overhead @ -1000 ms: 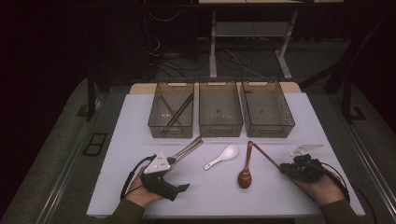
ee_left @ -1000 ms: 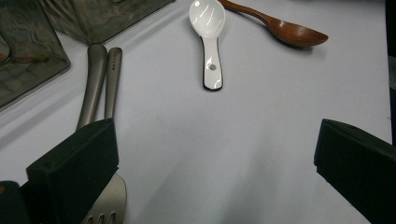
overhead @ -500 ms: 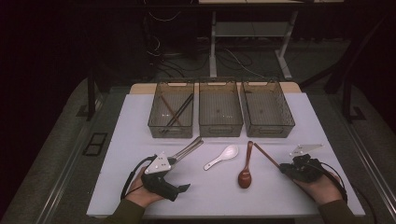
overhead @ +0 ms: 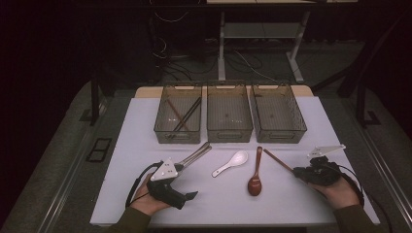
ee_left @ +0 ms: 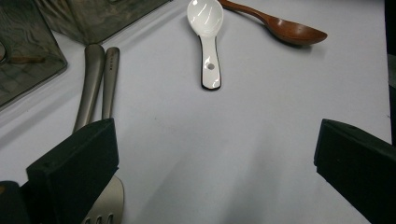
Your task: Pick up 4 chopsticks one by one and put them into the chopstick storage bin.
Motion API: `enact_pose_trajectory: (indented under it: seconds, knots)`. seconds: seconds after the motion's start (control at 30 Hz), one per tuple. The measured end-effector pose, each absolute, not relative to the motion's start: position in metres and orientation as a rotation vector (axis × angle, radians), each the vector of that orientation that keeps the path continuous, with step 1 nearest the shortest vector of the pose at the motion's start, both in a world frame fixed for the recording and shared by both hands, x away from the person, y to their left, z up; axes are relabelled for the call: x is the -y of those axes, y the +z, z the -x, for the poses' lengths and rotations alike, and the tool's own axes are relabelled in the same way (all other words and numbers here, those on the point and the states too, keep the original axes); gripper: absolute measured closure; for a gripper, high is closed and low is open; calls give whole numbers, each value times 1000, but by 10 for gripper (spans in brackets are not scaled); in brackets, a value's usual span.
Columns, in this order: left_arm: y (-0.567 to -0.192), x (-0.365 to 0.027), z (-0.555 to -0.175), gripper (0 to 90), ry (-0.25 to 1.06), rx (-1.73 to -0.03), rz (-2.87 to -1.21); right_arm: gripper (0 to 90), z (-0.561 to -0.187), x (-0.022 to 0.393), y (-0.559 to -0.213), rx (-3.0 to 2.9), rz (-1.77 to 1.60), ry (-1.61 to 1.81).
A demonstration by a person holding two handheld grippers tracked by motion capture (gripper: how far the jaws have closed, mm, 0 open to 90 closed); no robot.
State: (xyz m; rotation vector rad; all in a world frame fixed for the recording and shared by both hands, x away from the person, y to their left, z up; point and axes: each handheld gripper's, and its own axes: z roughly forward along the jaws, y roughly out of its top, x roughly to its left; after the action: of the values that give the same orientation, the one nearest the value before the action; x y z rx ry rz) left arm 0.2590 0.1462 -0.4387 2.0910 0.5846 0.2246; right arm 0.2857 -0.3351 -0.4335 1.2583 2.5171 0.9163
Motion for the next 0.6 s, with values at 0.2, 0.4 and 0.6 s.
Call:
enact_pose_trajectory:
  seconds: [0.2, 0.4, 0.6]
  knots:
    - [-439, -146, -259, 0, 225, -582, -2094, 839, -285, 339, -428, -2500, -1266, 975]
    - [-439, -145, -259, 0, 223, -583, -2093, 838, -285, 344, -420, -2476, -1251, 1036]
    - [-439, -146, -259, 0, 222, -584, -2093, 838, -286, 346, -414, -2465, -1231, 1096]
